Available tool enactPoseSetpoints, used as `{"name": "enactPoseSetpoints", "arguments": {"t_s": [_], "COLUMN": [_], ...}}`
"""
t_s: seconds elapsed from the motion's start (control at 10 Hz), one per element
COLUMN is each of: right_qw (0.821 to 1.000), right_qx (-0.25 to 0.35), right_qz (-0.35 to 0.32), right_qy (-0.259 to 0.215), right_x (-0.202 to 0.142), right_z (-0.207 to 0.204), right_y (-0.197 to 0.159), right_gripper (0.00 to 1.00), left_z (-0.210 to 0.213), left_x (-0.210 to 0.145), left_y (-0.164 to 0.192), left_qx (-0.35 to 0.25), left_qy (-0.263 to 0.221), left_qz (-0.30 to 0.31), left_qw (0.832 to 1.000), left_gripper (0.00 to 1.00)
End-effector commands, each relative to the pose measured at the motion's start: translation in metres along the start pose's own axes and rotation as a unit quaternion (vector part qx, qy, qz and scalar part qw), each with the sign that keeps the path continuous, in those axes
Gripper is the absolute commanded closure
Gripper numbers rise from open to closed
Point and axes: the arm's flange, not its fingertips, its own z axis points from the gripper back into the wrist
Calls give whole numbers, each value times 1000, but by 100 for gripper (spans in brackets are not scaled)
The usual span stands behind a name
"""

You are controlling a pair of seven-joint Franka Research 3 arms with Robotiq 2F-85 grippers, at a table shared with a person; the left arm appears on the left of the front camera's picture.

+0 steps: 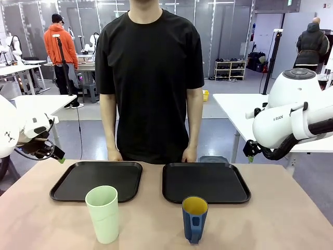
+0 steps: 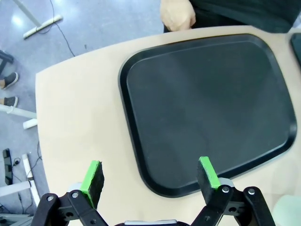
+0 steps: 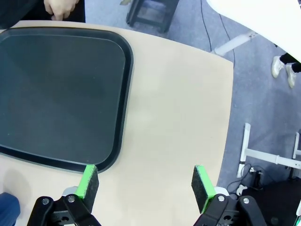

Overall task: Sort and store the cups by type.
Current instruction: Pick up the Reusable plastic cup.

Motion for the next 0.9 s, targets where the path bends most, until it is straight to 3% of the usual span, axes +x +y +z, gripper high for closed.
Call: {"name": "enactPoseSetpoints", "arguments": {"t_s": [0.0,0.8], "right_qw": [1000,1000], "right_qx": [0,0], "right_qz": [-1,-1], "right_qy": [1,1], "right_x": [0,0], "right_z": [-1,-1], "right_y": [-1,-1], "right_gripper": [0,0], "left_z": [-1,0], "left_x": [6,0], "left_y": [3,0], "left_qx": [-8,0], "left_qy": [-7,0], "left_qz": [6,0], "left_qw": [1000,1000], "left_gripper": [0,0]}}
